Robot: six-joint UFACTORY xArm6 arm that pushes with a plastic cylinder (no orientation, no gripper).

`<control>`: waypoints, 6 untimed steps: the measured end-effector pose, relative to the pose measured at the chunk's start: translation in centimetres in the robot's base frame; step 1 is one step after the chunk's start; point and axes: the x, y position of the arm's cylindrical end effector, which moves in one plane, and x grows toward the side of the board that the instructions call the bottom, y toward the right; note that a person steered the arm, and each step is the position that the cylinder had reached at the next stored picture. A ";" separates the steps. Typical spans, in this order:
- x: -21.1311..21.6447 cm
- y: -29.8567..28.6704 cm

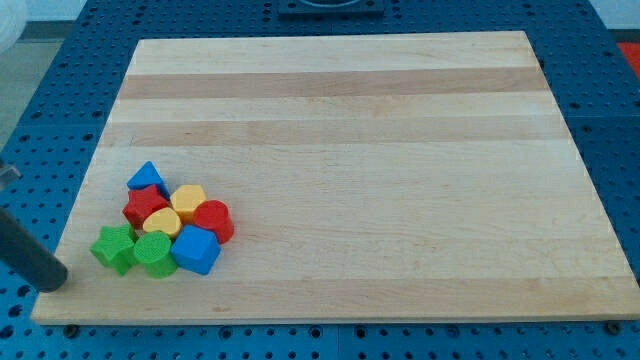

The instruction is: Push the green star into the red star

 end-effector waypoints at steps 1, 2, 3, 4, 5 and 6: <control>0.0 3.1; -1.2 4.4; -2.9 4.5; -3.6 5.1; -4.2 6.5; -5.7 8.0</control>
